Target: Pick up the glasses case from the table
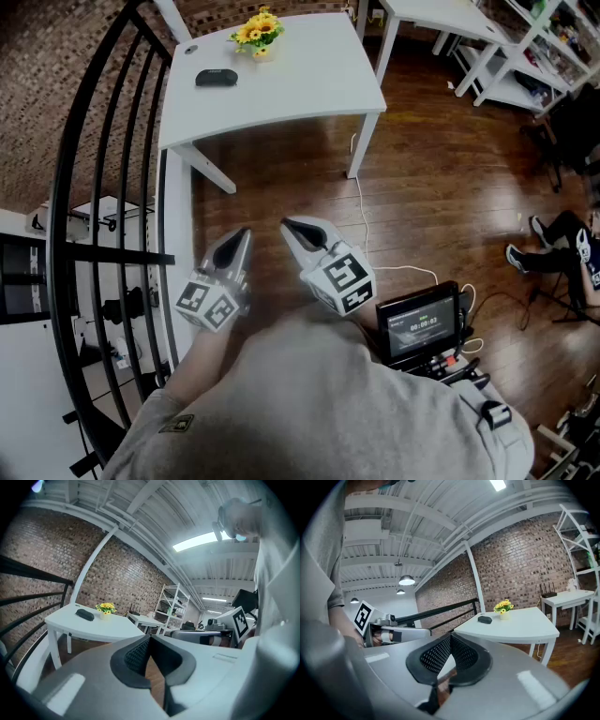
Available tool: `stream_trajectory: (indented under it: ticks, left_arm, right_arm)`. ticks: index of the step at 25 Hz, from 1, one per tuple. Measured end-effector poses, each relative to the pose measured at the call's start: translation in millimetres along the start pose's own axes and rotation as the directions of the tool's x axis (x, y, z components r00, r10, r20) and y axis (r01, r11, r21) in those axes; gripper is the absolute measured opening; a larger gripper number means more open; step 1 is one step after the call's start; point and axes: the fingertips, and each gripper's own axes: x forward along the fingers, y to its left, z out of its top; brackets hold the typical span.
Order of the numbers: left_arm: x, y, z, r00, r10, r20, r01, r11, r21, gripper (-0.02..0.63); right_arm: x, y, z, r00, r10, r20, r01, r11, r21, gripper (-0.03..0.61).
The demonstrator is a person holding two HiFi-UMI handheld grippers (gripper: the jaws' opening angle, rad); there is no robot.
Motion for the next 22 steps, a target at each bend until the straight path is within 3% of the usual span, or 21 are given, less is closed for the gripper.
stream_trajectory:
  ticks: [6, 12, 17, 22]
  left_arm:
    - [75, 25, 30, 0.999, 0.047, 0.005, -0.047, 0.999, -0.017, -0.003]
    - [121, 67, 53, 0.995, 0.095, 0.023, -0.095, 0.996, -0.004, -0.003]
    - [139, 125, 59, 0.991, 0.129, 0.036, -0.129, 0.992, -0.004, -0.003]
    - [164, 199, 73, 0.991, 0.130, 0.040, -0.129, 0.992, -0.013, -0.003]
  right_arm:
    - [11, -79, 23, 1.000, -0.011, -0.013, 0.011, 1.000, 0.002, 0.012]
    - [48, -125, 37, 0.999, 0.015, -0.028, -0.015, 1.000, 0.000, 0.012]
    - [100, -142, 40, 0.998, 0.042, -0.050, -0.042, 0.999, -0.003, 0.012]
    - [168, -166, 48, 0.997, 0.015, -0.077, -0.017, 1.000, -0.015, 0.012]
